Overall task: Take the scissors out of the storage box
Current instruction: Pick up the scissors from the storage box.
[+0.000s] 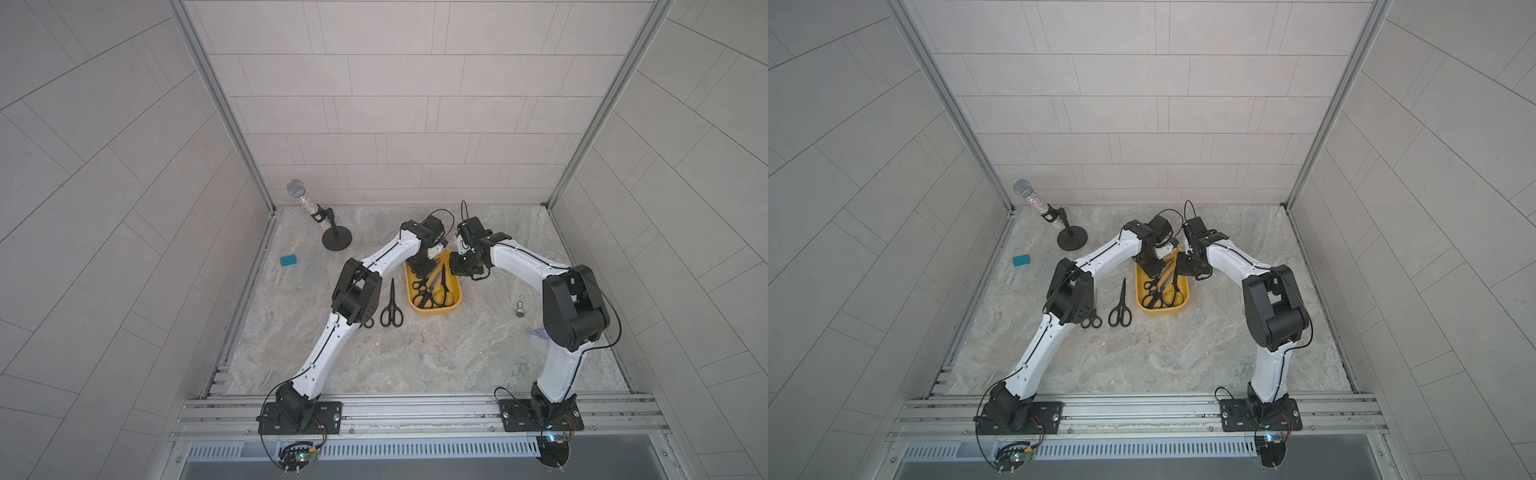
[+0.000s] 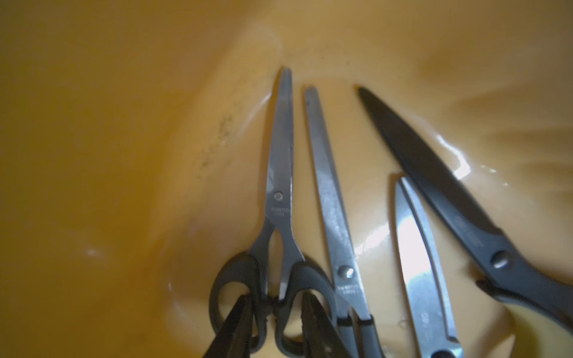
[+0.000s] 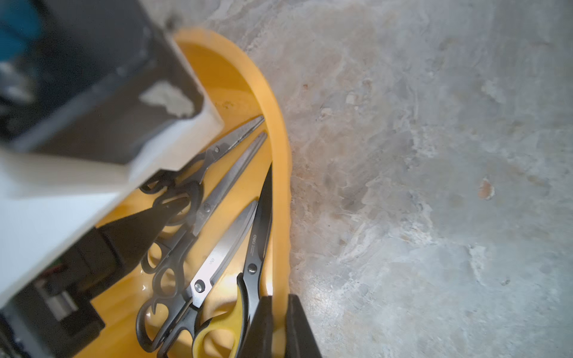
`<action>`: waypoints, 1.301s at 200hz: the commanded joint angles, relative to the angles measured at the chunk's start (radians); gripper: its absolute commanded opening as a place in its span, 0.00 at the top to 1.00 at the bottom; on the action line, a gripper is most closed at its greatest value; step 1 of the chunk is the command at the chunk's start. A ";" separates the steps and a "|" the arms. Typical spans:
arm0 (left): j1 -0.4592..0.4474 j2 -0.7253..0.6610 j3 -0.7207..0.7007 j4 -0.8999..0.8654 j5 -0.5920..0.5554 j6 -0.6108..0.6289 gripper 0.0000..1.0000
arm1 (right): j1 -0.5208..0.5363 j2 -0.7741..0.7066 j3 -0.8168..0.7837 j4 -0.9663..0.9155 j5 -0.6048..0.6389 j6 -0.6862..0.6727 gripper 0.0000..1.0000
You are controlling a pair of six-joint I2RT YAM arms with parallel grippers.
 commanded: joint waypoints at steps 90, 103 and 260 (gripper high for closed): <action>0.004 -0.015 0.020 -0.080 -0.018 -0.123 1.00 | -0.018 0.009 0.013 0.000 0.052 0.047 1.00; 0.003 -0.057 0.014 -0.051 -0.034 -0.161 1.00 | -0.018 0.010 0.014 -0.002 0.061 0.053 1.00; -0.013 -0.016 0.033 0.025 -0.040 -0.162 0.76 | -0.023 0.028 0.040 -0.003 0.051 0.058 1.00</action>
